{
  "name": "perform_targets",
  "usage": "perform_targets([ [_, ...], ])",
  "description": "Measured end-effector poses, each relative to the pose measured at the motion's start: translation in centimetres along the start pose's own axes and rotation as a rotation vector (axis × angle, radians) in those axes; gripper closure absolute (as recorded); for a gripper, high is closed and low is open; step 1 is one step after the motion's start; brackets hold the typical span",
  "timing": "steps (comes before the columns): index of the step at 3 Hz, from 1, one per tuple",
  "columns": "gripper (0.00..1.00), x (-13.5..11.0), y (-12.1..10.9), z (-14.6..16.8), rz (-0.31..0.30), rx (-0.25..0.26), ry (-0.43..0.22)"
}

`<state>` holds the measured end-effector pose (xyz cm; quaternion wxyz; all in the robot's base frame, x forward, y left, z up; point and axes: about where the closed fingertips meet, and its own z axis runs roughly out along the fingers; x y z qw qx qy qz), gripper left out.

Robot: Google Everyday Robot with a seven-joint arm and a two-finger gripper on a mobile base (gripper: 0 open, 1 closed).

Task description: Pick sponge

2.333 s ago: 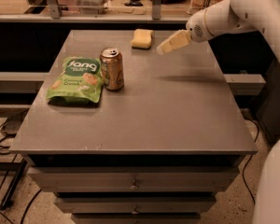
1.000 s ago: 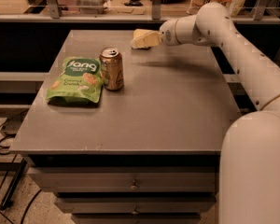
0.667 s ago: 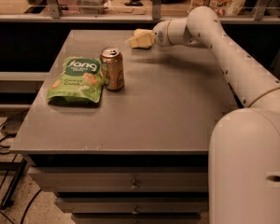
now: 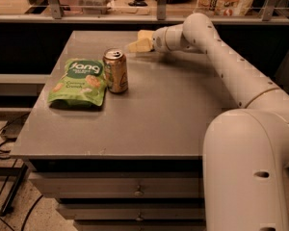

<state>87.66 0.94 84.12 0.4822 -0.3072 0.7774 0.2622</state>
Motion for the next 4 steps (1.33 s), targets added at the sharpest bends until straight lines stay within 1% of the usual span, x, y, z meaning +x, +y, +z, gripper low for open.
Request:
perform_targets([
  [1, 0.41, 0.1, -0.7, -0.1, 0.019, 0.032, -0.005],
  [2, 0.72, -3.0, -1.0, -2.8, -0.022, 0.077, -0.076],
  [3, 0.95, -5.7, -0.2, -4.6, -0.072, 0.085, -0.128],
  [4, 1.0, -11.8, 3.0, -8.5, -0.22, 0.056, -0.224],
])
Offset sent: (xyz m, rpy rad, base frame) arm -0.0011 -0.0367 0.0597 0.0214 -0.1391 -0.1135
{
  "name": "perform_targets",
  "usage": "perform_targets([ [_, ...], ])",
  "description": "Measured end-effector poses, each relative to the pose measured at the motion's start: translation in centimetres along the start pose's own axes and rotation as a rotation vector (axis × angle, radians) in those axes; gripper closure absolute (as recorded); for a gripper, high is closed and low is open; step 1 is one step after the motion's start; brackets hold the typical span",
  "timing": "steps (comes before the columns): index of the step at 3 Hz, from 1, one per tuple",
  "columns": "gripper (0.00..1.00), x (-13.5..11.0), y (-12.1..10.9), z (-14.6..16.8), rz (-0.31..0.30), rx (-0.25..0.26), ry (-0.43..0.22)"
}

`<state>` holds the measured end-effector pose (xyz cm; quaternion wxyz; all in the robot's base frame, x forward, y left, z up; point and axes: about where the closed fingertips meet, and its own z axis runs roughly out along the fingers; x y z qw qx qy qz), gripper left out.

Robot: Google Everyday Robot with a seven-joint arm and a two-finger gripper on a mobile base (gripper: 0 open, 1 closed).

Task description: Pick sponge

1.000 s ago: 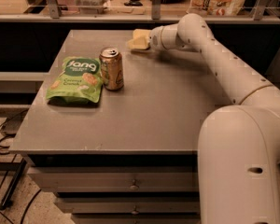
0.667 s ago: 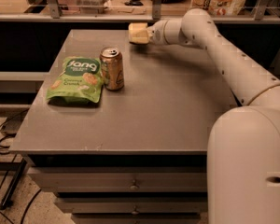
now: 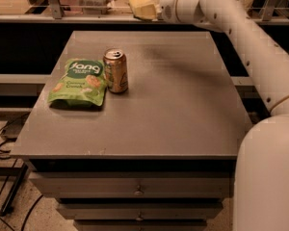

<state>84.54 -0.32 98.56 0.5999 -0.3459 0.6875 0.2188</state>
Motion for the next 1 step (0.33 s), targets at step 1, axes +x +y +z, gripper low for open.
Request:
perform_targets([
  [1, 1.0, 0.95, -0.1, 0.41, 0.014, 0.002, 0.013],
])
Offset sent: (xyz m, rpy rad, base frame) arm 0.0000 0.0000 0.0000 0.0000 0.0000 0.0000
